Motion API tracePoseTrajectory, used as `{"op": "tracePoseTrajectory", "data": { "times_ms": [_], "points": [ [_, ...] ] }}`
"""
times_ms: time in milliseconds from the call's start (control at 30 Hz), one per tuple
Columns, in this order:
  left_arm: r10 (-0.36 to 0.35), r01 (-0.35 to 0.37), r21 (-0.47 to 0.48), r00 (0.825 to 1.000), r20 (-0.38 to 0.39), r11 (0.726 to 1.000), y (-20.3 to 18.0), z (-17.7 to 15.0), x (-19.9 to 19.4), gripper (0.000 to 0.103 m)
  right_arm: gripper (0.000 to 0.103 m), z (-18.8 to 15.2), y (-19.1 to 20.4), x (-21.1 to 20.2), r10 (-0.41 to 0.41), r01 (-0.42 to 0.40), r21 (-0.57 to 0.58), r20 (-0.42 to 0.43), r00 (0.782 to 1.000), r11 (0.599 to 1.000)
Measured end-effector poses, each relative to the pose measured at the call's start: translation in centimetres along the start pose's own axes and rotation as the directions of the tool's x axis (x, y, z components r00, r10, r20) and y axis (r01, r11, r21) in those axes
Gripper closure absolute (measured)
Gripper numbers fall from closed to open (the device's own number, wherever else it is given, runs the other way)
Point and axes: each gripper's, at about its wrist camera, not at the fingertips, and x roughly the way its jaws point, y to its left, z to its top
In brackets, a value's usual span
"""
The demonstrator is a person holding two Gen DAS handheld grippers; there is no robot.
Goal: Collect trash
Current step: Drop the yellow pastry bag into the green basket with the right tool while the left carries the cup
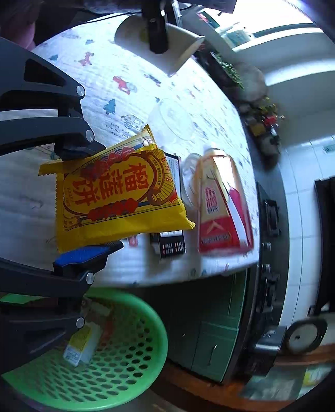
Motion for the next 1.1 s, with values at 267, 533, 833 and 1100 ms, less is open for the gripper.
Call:
{"op": "tracePoseTrajectory", "data": {
  "times_ms": [267,533,833,1100],
  "points": [
    [-0.061,0.061,0.063,0.998,-0.002,0.996,-3.6,1.1,0.9,0.036,0.046,-1.9,-7.4,-5.1,-0.200,0.190,0.232,0.019,0.980,0.954],
    [-0.101,0.101,0.122,0.995,-0.008,0.987,-7.8,2.8,2.4,0.036,0.034,-5.3,-15.0,-7.4,-0.334,0.312,0.425,-0.024,0.942,0.850],
    [-0.130,0.132,0.190,0.991,-0.024,0.973,-13.0,5.0,5.3,0.036,0.022,-7.6,-18.1,-8.5,-0.335,0.282,0.527,0.005,0.942,0.801],
    [-0.156,0.167,0.210,0.986,-0.065,0.963,-17.1,7.1,10.1,0.036,0.020,-8.7,-16.7,-11.1,-0.370,0.296,0.504,0.051,0.928,0.812]
  ]
}}
